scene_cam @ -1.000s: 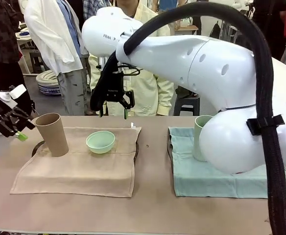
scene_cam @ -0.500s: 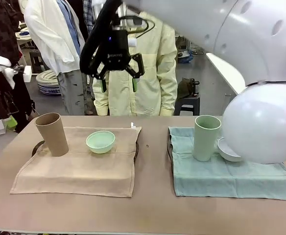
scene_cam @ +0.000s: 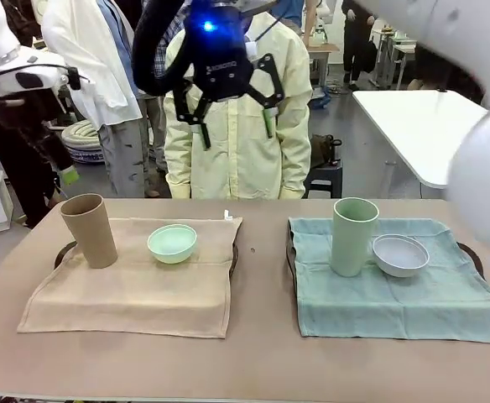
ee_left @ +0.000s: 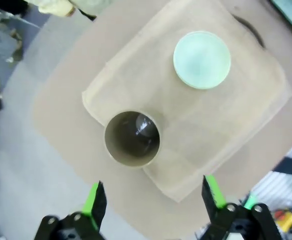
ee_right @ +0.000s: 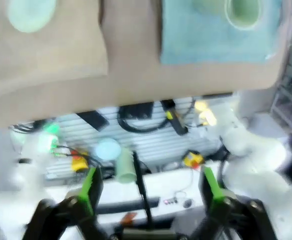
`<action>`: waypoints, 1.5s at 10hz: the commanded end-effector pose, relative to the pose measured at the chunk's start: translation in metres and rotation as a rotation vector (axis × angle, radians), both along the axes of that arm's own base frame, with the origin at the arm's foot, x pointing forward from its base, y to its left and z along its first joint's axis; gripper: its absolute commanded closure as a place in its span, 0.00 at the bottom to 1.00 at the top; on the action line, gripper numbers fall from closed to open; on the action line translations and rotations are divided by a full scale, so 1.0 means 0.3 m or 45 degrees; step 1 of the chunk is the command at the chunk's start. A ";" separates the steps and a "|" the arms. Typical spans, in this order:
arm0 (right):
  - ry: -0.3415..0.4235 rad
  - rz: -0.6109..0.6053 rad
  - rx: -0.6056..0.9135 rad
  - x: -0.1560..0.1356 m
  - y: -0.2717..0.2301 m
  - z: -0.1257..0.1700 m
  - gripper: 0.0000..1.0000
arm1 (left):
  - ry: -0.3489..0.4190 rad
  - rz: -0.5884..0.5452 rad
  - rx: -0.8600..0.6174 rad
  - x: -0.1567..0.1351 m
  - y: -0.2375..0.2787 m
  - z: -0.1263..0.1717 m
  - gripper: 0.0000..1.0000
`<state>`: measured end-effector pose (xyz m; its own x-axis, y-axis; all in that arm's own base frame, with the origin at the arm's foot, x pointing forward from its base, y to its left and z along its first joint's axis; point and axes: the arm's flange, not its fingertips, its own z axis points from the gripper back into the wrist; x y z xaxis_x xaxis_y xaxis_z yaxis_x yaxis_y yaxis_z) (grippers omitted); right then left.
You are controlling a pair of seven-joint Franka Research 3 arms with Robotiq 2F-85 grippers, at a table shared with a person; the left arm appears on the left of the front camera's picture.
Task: Set up a tray with a mat and arrange the tableware.
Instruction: Place the Picnic Bowl and Reusable plastic cup back onto the Handle tray in front of the human's position.
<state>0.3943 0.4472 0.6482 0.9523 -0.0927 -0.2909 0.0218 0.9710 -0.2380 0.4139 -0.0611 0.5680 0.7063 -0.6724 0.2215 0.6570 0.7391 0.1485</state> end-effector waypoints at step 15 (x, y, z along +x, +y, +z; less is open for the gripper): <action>-0.217 0.078 0.118 -0.065 -0.446 -0.352 0.00 | 0.020 0.052 0.006 0.078 0.002 -0.067 0.00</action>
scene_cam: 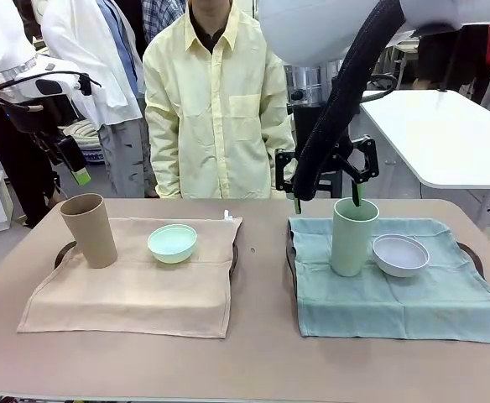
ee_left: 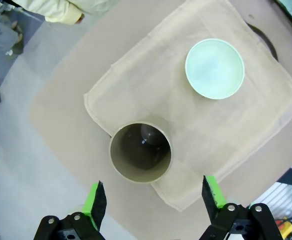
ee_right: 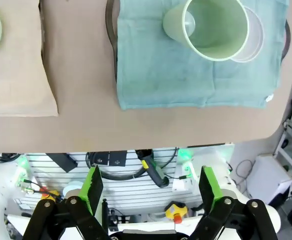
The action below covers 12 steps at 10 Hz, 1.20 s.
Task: Set up a tray with a mat and arrange the tableware.
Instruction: Place the Picnic Bowl and Reusable plastic cup back onto the Handle tray in front of the human's position.
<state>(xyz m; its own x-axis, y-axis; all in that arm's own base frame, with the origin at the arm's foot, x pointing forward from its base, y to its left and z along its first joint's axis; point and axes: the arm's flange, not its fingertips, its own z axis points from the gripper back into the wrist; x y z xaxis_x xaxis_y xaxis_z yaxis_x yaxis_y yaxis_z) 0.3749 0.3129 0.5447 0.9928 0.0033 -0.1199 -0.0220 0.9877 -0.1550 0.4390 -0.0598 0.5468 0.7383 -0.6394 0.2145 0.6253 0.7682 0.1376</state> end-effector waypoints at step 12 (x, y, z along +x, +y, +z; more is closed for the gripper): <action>0.019 0.136 0.269 -0.027 -0.202 0.052 0.00 | 0.087 0.135 -0.154 -0.083 0.007 -0.004 0.00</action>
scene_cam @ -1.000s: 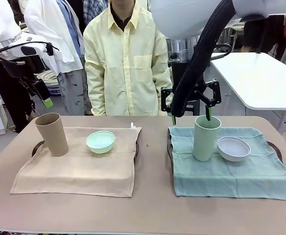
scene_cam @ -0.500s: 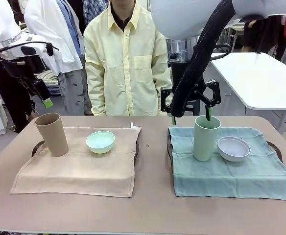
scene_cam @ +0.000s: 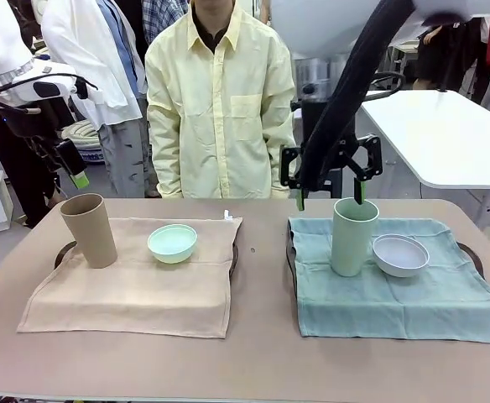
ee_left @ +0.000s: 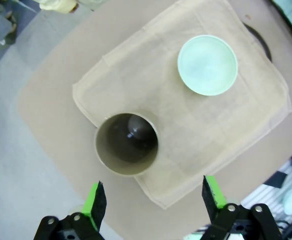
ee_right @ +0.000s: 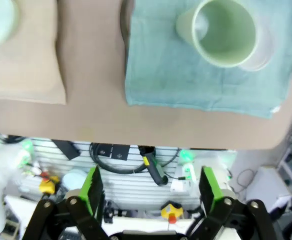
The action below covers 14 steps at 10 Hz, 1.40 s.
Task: Set up a tray with a mat and arrange the tableware.
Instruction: Place the Picnic Bowl and Reusable plastic cup back onto the Handle tray in front of the human's position.
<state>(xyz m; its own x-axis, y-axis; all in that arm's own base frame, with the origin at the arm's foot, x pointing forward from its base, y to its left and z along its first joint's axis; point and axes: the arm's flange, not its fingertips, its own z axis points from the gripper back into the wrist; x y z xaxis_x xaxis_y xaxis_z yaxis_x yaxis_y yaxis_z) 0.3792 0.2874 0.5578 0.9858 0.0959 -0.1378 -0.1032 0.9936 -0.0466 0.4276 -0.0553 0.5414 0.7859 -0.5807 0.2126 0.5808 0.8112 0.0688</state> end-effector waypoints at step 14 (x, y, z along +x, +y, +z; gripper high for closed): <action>-0.189 -0.377 1.106 -0.347 -1.290 0.070 0.00 | 0.373 0.612 -0.960 0.022 0.559 0.074 0.00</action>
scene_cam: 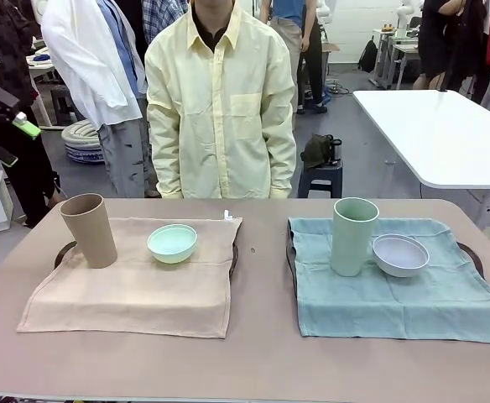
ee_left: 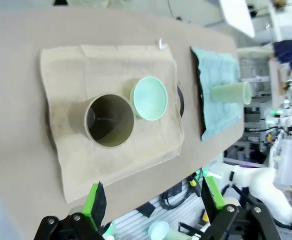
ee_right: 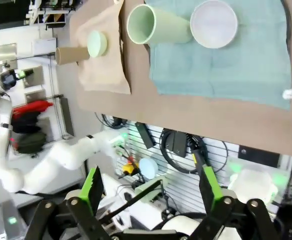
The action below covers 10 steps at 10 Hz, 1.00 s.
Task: Set up a tray with a mat and arrange the tableware.
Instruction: Place the Picnic Bowl and Reusable plastic cup back onto the Handle tray in front of the human's position.
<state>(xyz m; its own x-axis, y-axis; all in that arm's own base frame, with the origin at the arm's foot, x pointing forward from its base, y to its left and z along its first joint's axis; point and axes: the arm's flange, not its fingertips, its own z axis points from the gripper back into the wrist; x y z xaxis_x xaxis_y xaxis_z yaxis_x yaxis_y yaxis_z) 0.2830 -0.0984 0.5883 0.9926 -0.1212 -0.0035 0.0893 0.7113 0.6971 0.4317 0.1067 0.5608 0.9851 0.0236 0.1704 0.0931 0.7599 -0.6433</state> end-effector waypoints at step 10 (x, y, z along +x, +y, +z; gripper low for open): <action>0.106 -0.120 0.147 -0.104 -0.174 -0.150 0.00 | 0.008 -0.185 -0.086 -0.130 0.211 -0.056 0.00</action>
